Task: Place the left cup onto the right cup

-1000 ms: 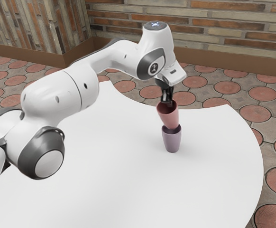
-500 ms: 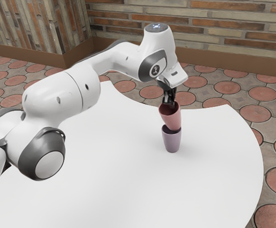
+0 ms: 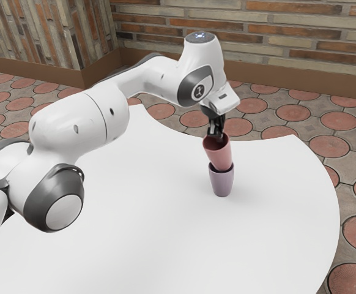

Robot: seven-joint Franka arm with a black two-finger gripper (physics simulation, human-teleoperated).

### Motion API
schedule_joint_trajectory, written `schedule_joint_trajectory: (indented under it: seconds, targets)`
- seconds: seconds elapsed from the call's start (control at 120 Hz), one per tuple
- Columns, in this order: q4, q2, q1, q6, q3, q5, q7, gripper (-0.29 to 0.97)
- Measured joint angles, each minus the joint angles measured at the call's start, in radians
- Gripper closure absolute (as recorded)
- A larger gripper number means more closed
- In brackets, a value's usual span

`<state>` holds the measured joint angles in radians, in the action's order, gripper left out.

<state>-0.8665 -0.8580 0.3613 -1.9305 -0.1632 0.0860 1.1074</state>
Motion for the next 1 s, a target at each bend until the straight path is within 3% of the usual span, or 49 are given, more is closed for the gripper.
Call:
schedule_joint_trajectory:
  seconds: [0.317,0.517,0.625,0.783,1.0]
  targets:
    - [-0.002,-0.007,0.001,0.003,-0.001,0.007,0.001,0.78]
    - [-0.001,-0.011,0.001,0.003,-0.002,0.009,0.010,0.38]
    - [-0.001,-0.011,0.001,0.002,-0.003,0.008,0.017,0.23]
    - [-0.001,-0.011,0.001,0.002,-0.004,0.008,0.027,0.11]
    - [-0.002,-0.011,-0.001,0.003,-0.004,0.008,0.036,0.04]
